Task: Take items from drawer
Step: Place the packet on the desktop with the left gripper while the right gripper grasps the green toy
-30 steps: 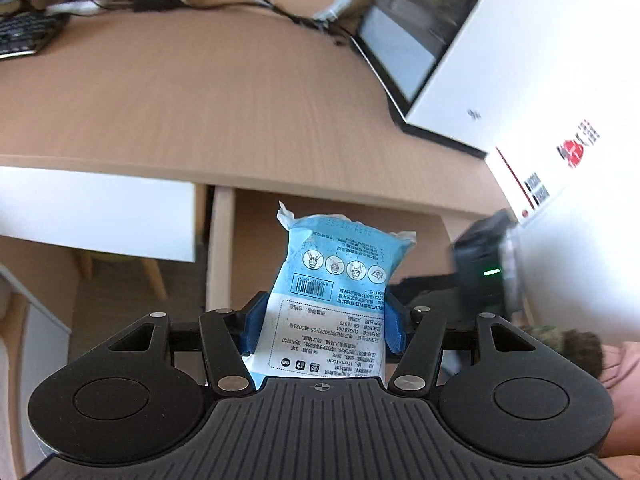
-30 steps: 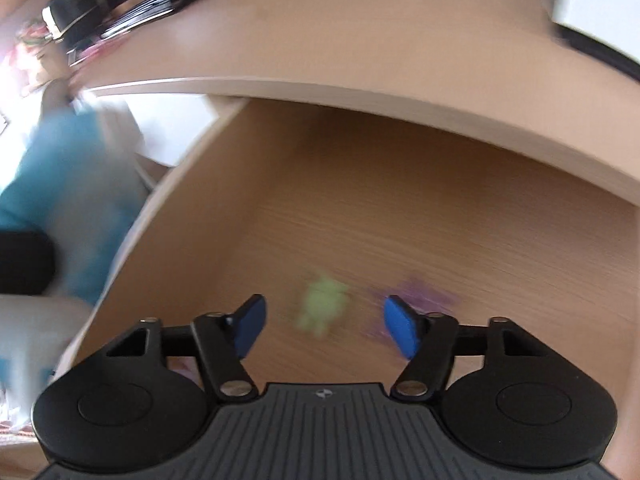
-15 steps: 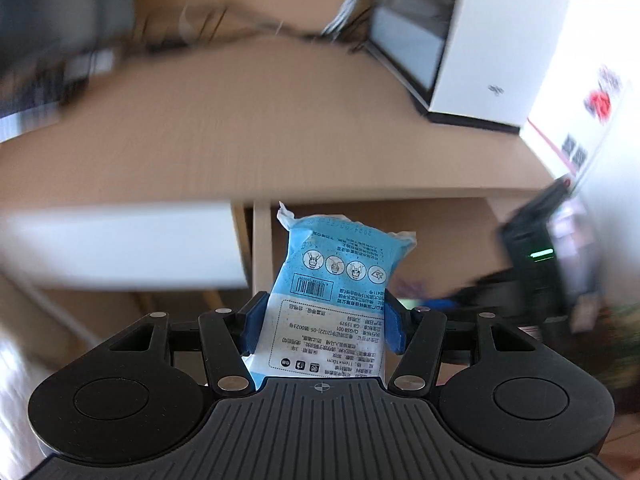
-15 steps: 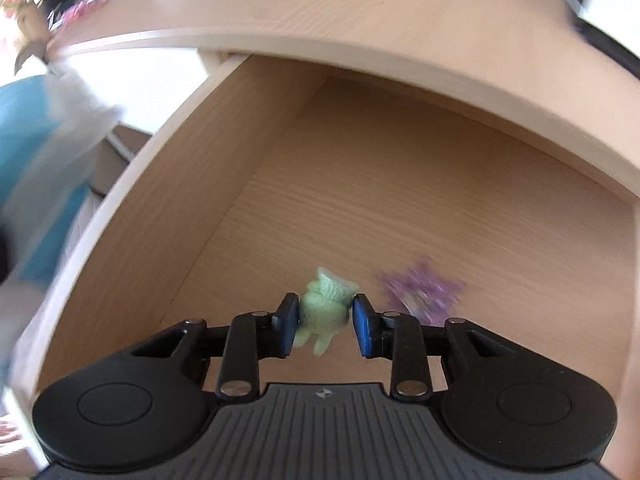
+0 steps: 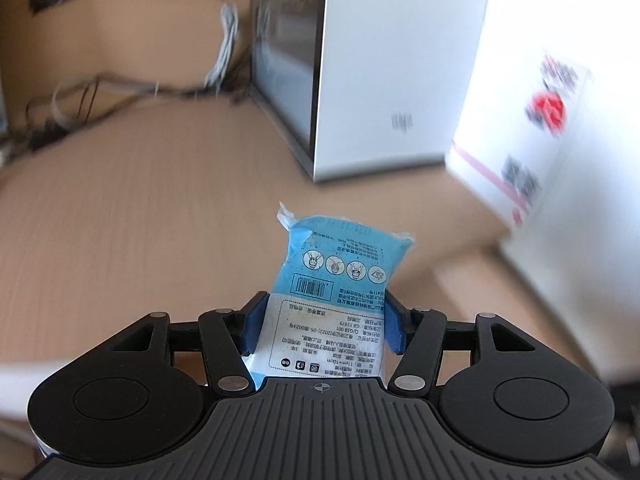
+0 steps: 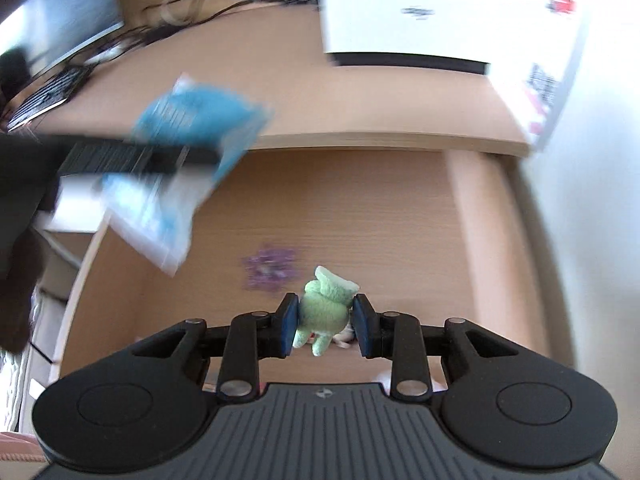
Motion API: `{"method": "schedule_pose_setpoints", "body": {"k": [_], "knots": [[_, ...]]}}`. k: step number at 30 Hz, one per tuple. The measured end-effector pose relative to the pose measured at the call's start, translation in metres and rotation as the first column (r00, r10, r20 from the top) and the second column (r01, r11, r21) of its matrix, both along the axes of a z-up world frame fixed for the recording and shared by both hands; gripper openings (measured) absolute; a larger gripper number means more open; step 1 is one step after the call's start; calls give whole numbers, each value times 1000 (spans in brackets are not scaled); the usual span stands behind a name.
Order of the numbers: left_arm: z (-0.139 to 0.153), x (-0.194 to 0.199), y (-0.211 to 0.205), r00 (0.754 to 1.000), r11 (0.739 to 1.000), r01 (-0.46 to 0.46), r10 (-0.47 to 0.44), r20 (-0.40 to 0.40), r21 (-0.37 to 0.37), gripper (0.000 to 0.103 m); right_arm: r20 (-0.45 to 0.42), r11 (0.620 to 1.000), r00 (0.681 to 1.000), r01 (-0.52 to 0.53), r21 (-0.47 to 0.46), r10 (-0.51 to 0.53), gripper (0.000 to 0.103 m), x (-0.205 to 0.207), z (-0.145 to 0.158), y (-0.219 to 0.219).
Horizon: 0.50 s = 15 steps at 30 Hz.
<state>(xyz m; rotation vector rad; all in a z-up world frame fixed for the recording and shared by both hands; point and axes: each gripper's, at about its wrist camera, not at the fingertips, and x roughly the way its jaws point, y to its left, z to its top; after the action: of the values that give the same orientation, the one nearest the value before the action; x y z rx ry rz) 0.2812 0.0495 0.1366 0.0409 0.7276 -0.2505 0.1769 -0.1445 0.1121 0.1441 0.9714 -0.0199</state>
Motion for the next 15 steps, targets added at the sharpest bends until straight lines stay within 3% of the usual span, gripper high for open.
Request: {"method": "schedule_pose_setpoints", "body": {"k": [2, 6, 8, 15], "knots": [[3, 33, -8, 1000, 1000, 1, -1, 19, 4, 63, 10, 1000, 1000, 25, 4, -25, 29, -3, -6, -4], [-20, 89, -23, 994, 999, 47, -46, -94, 13, 63, 22, 999, 999, 48, 17, -48, 29, -8, -5, -10], [-32, 100, -24, 992, 999, 50, -50, -114, -3, 64, 26, 999, 998, 49, 20, -49, 29, -7, -5, -12], [-24, 96, -7, 999, 997, 25, -22, 43, -70, 64, 71, 999, 996, 50, 13, -51, 29, 8, 4, -18]]}}
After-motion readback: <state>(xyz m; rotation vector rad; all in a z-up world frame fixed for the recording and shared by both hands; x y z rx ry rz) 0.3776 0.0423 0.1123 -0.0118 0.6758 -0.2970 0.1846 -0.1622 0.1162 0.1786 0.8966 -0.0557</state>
